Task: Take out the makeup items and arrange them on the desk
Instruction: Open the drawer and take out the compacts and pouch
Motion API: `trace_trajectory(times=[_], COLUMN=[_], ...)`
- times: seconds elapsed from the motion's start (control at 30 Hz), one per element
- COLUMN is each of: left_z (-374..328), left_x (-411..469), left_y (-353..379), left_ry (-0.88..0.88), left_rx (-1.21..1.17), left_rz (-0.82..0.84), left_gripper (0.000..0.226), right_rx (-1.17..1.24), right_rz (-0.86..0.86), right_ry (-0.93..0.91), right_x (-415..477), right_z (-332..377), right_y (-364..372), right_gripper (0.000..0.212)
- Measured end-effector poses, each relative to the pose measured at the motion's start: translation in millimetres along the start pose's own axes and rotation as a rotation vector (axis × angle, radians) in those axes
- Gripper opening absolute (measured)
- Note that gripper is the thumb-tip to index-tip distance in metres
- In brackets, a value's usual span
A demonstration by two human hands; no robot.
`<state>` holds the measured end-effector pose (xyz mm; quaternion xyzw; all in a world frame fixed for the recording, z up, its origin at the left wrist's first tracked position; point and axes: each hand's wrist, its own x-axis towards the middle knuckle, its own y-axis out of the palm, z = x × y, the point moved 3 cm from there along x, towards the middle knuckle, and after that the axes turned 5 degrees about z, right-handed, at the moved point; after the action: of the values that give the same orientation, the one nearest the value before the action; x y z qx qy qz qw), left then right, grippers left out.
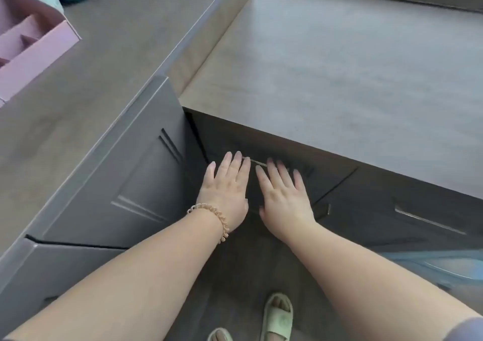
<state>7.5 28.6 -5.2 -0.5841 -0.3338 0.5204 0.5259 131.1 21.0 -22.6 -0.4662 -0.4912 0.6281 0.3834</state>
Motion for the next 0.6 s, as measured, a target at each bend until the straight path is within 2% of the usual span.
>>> trace_trajectory(times=[0.13, 0.3, 0.6], left_z=[0.9, -6.7, -2.3], left_x=[36.3, 48.9, 23.1], left_y=[17.2, 45.3, 45.2], left_ry=[0.0, -0.021, 0.022], left_rx=[0.005, -0.008, 0.042], left_rz=[-0.045, -0.076, -0.06], left_gripper=[0.081, 0.082, 0.068], right_rx=[-0.026, -0.074, 0.016], right_rz=[0.005, -0.079, 0.023], right_ry=[0.003, -0.024, 0.013], right_x=[20.1, 24.5, -6.2], right_z=[-10.2, -24.8, 2.9], right_y=[25.2, 53.5, 51.8], right_gripper=[0.08, 0.086, 0.084])
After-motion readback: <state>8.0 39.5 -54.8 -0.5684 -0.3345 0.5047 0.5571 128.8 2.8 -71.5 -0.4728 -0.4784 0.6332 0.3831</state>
